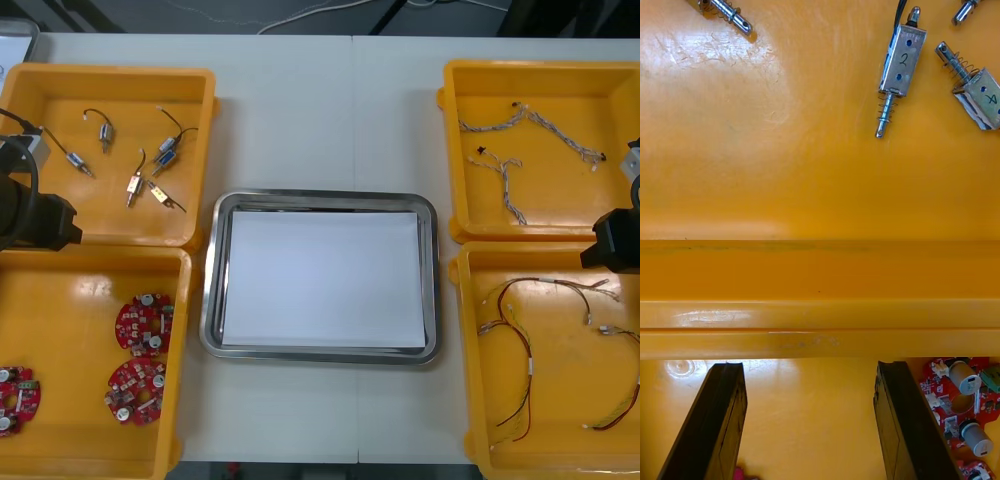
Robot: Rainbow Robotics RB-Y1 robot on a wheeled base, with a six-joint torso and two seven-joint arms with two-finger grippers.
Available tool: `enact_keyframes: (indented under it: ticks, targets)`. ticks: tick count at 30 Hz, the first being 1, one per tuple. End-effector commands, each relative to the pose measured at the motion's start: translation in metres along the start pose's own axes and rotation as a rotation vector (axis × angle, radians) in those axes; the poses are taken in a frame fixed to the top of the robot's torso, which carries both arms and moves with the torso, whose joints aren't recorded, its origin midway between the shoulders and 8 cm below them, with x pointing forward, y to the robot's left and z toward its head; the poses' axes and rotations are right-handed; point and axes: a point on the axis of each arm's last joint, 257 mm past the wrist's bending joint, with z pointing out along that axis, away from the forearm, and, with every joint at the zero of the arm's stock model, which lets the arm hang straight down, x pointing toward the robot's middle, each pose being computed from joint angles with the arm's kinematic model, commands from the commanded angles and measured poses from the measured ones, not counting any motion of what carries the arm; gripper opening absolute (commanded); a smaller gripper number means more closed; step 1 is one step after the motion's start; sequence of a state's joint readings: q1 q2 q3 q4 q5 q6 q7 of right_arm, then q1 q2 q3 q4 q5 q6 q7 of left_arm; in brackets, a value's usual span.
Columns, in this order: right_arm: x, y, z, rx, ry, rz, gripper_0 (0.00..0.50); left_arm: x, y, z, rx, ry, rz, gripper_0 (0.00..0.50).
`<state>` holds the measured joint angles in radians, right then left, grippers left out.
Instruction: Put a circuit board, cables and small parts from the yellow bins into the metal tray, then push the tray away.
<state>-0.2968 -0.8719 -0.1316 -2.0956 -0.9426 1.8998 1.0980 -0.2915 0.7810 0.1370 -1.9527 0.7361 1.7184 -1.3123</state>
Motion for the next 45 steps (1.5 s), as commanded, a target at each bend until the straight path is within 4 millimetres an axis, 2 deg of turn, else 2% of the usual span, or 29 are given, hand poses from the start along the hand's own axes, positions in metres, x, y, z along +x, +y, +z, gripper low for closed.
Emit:
enact_keyframes:
  ticks: [1,45]
  targets:
    - [-0.0038,-0.0043,-0.0042,0.0,-0.023,-0.004,0.5,-0.0003,0.0039,-0.0013,-0.005,-0.017,0.088,0.5]
    - [-0.0038,-0.0043,-0.0042,0.0,-0.023,-0.004,0.5,-0.0003,0.0039,-0.0013,-0.005,-0.017,0.088,0.5]
